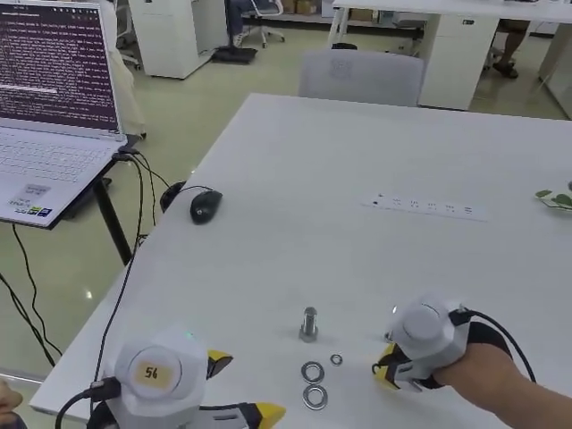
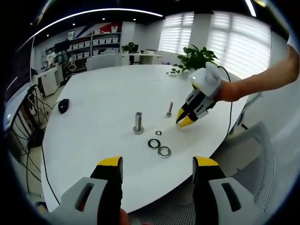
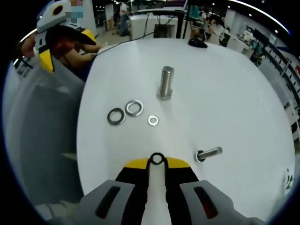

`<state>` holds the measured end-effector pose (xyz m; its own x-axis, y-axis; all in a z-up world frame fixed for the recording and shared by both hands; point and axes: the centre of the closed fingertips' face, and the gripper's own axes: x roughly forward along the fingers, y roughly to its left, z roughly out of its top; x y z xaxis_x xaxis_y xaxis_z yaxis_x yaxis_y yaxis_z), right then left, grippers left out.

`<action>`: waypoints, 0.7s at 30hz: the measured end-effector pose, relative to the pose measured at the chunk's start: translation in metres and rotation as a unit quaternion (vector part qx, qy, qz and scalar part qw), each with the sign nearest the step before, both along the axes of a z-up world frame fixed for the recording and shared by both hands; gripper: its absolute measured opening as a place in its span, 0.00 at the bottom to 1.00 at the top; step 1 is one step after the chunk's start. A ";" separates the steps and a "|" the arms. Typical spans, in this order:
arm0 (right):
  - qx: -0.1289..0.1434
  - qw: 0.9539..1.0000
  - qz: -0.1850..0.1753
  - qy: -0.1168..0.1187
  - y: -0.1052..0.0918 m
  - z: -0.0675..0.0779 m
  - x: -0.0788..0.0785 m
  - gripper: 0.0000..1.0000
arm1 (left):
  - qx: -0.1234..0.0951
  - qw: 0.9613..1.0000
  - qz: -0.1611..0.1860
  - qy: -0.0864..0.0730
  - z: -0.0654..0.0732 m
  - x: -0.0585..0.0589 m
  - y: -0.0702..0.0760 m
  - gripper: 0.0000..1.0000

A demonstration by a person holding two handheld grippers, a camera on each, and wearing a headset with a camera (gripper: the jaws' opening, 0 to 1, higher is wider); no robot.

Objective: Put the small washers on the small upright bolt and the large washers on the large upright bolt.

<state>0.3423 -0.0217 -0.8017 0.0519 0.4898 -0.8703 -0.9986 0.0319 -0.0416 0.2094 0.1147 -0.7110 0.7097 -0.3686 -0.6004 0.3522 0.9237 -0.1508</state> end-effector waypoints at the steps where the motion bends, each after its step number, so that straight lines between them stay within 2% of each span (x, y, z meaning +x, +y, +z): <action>1: 0.000 1.000 -0.003 -0.001 -0.002 0.002 0.002 0.13 | 0.000 1.000 0.000 0.000 0.000 0.000 0.000 0.60; 9: 0.003 0.999 -0.027 -0.019 -0.018 0.021 0.026 0.13 | -0.002 1.000 -0.003 -0.001 0.000 0.001 -0.003 0.60; 15: 0.007 0.999 -0.031 -0.037 -0.017 0.038 0.047 0.13 | -0.002 1.000 -0.005 -0.002 0.001 0.001 -0.003 0.60; 21: 0.004 0.999 -0.024 -0.047 -0.013 0.047 0.058 0.13 | -0.001 1.000 -0.004 -0.002 0.001 0.001 -0.003 0.60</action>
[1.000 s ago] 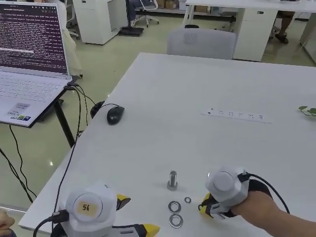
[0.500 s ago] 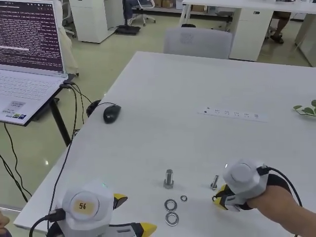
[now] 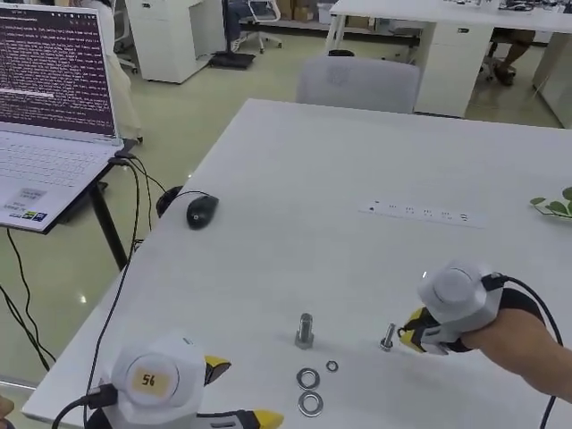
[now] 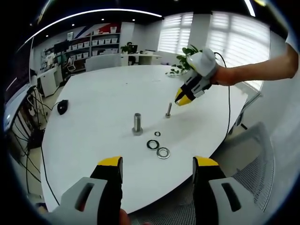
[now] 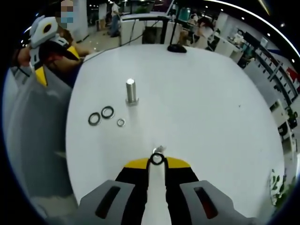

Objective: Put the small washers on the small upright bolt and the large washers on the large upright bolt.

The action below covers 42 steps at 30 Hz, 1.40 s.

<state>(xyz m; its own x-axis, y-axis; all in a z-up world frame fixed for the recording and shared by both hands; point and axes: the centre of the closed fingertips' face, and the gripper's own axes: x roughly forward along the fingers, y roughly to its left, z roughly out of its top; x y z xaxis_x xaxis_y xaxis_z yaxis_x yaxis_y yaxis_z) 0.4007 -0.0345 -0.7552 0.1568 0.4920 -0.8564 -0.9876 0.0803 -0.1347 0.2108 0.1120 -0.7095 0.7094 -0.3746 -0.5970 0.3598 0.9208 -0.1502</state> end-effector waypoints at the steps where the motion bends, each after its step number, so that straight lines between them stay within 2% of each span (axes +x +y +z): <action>1: 0.000 1.000 0.002 -0.001 0.001 0.001 0.001 0.13 | 0.000 1.000 0.000 0.000 0.000 0.000 0.000 0.60; 13: -0.018 1.000 0.024 0.000 0.009 -0.002 0.004 0.13 | 0.001 1.000 0.001 -0.002 0.002 0.002 0.001 0.60; 42: -0.048 0.998 0.035 0.008 0.015 -0.011 0.008 0.13 | -0.001 1.000 0.011 -0.001 0.001 0.000 0.007 0.60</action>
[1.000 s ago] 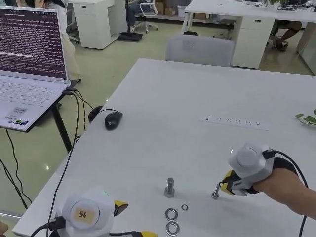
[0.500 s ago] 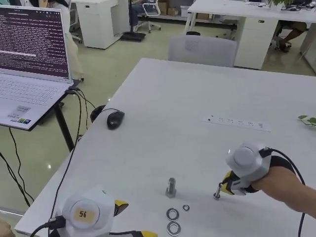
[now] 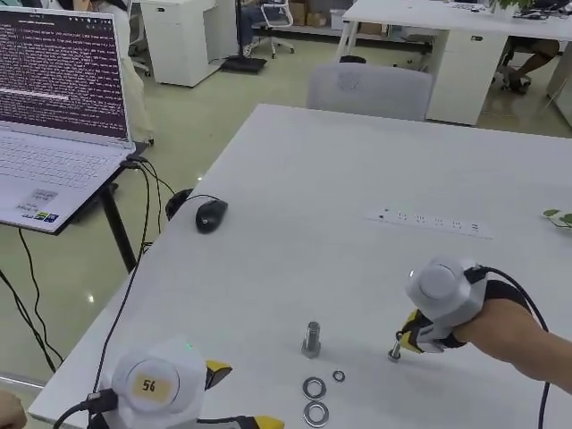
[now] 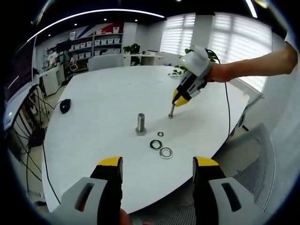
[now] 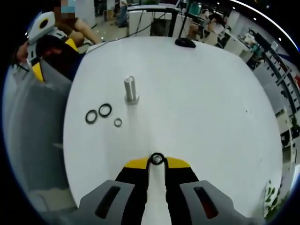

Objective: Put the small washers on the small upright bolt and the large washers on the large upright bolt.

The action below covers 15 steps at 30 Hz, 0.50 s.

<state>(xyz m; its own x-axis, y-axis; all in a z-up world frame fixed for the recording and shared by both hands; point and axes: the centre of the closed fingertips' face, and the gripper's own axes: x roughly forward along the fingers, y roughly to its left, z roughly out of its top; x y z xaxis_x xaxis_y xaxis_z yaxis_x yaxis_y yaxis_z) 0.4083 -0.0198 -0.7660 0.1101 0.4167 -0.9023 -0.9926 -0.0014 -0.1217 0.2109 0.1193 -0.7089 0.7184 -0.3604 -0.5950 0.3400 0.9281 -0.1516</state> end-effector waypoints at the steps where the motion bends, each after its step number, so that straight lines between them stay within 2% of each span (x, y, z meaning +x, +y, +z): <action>1: -0.001 1.000 0.000 0.000 0.000 0.000 0.000 0.13 | 0.000 1.000 0.000 0.000 0.000 0.000 0.000 0.60; 15: -0.016 1.000 0.007 0.008 -0.001 -0.008 -0.001 0.14 | -0.001 1.000 0.002 0.002 -0.001 0.000 0.001 0.60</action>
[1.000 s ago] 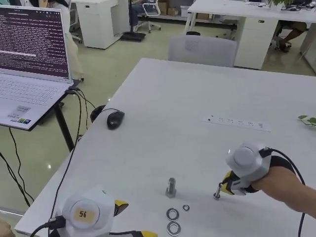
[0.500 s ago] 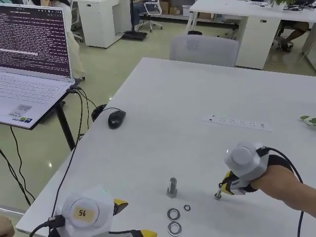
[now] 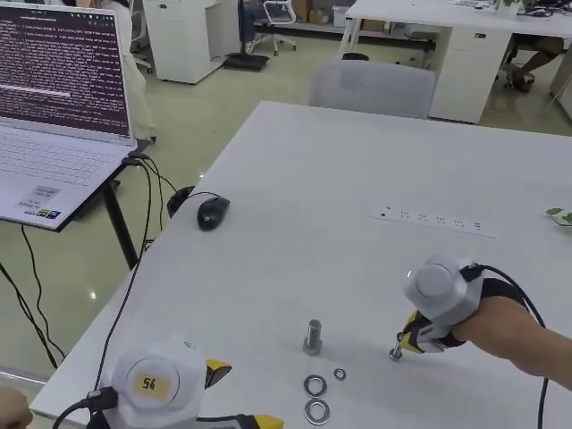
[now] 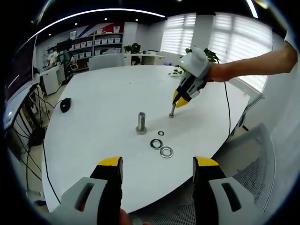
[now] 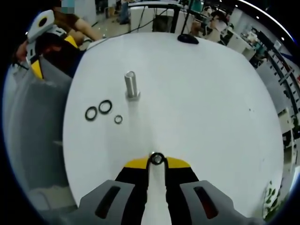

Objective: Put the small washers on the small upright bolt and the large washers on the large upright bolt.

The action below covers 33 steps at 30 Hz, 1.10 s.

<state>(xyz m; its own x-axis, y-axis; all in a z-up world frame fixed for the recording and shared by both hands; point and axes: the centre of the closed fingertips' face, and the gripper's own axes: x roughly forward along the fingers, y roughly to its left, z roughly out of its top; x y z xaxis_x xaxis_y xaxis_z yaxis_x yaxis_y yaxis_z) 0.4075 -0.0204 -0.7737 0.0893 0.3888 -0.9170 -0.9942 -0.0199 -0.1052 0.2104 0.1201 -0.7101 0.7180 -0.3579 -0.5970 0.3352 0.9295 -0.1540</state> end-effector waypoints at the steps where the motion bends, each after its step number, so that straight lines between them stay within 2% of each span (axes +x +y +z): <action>1: -0.002 1.000 0.000 0.000 0.000 -0.001 0.000 0.14 | 0.001 1.000 0.000 0.000 0.000 0.000 0.000 0.60; 22: -0.014 1.000 -0.014 0.014 -0.001 -0.031 0.000 0.14 | 0.004 1.000 0.000 0.004 -0.001 0.000 0.001 0.60; 33: -0.012 0.999 -0.028 0.023 0.001 -0.042 0.000 0.15 | 0.006 1.000 0.000 0.005 -0.001 -0.001 0.003 0.60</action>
